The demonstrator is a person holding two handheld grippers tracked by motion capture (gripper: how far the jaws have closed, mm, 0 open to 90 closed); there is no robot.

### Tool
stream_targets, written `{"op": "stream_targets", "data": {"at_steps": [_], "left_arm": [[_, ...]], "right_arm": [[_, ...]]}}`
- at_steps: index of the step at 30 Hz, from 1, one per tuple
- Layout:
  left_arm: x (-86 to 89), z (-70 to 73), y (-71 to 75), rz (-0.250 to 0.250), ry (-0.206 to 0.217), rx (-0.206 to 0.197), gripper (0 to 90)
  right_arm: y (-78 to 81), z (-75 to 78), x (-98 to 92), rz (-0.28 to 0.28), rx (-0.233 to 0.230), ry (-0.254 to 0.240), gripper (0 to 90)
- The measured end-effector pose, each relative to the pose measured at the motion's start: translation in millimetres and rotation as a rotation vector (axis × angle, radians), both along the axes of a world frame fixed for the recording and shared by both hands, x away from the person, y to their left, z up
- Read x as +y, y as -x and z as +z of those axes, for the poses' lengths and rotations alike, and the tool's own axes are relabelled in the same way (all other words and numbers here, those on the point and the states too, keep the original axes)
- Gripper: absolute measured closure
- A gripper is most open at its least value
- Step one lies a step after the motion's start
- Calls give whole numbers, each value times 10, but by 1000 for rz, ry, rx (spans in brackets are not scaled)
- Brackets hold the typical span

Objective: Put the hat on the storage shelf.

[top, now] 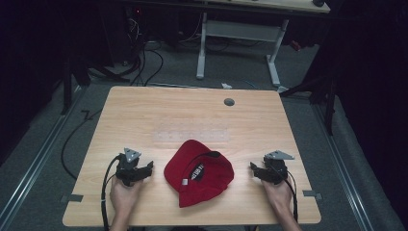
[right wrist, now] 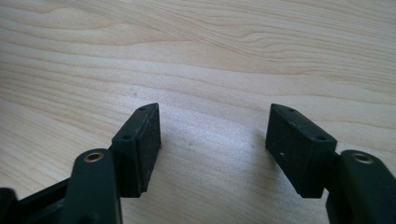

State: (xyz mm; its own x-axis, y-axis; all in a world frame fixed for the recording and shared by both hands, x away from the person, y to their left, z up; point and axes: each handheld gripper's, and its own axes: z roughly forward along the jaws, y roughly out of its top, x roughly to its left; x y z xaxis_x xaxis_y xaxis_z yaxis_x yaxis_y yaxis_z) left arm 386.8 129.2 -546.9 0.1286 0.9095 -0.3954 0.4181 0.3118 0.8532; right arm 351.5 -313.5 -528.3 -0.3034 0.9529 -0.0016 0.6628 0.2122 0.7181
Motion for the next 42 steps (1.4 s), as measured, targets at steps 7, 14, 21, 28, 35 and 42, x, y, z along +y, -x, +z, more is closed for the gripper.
{"op": "stream_targets", "data": {"at_steps": [7, 14, 21, 28, 35, 42], "left_arm": [[0, 0, 0, 0, 0, 0, 304], [-1, 0, 1, -1, 0, 0, 302], [-1, 0, 1, -1, 0, 0, 302], [-1, 0, 1, -2, -1, 1, 301], [-1, 0, 1, -2, -1, 1, 300], [-1, 0, 1, -2, -1, 1, 300]], "right_arm": [[60, 59, -11, 20, -15, -29, 425], [153, 129, -16, 51, -26, -75, 431], [254, 199, 15, 100, -32, -125, 409], [379, 308, 117, 154, -60, -163, 380], [437, 416, 258, 225, -77, -181, 350], [388, 503, 435, 295, -91, -187, 336]]}}
